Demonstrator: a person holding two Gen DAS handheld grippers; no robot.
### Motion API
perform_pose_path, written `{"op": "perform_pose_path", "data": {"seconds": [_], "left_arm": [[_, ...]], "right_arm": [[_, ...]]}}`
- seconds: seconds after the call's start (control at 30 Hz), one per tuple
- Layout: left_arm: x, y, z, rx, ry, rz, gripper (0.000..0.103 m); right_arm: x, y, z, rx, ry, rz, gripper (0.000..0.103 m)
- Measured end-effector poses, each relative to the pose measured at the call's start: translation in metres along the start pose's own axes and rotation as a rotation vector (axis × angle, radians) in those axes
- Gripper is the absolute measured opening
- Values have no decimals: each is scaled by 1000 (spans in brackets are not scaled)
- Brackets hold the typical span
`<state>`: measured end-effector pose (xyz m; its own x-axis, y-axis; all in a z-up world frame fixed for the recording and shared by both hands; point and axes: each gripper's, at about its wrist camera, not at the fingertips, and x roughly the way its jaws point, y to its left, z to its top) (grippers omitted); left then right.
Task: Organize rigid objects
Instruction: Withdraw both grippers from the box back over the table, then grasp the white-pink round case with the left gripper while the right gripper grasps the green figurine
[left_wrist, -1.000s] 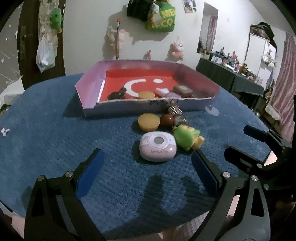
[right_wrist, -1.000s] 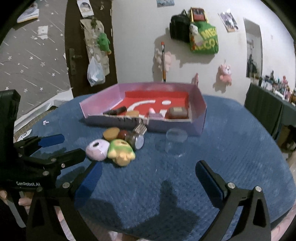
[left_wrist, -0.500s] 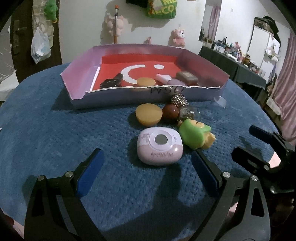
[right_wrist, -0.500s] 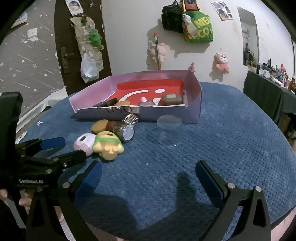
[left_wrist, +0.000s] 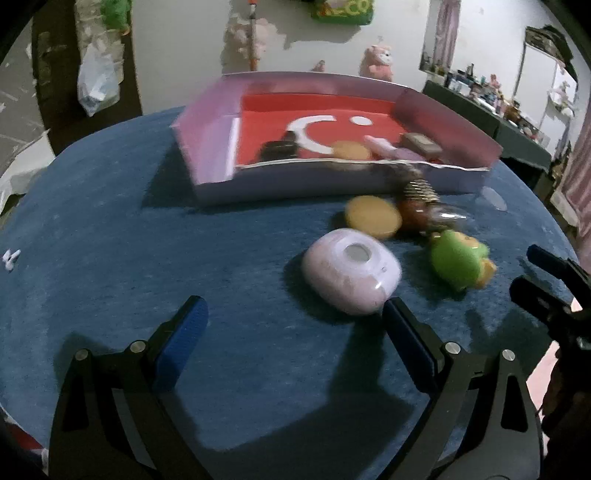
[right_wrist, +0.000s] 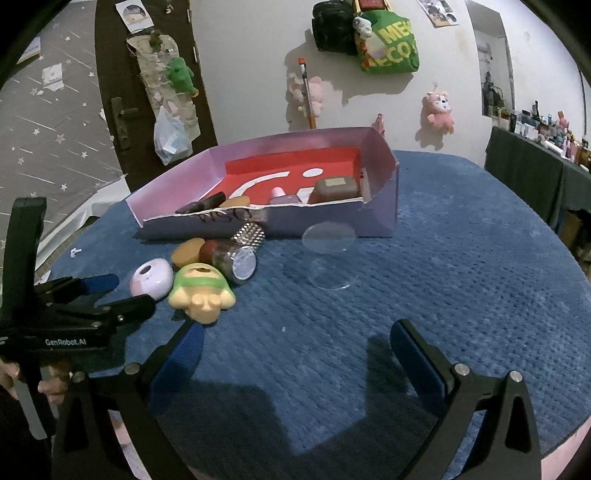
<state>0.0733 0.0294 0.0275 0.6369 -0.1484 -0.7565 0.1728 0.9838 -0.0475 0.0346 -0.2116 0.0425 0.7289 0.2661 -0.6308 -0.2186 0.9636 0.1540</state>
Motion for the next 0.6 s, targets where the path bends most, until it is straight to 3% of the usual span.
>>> {"op": "perform_pose_path", "data": {"seconds": [0.13,0.33,0.6], "left_arm": [[-3,16,-3,-11,3,28,97],[-10,12,2,-9,-9,-41,97],[1,-3,20,9,1,-72,97]], "right_arm": [[6,6,2,-8,6,12,103],[14,19,5,-30,19,45,103],[23,25,11,-60,35,81,103]]}}
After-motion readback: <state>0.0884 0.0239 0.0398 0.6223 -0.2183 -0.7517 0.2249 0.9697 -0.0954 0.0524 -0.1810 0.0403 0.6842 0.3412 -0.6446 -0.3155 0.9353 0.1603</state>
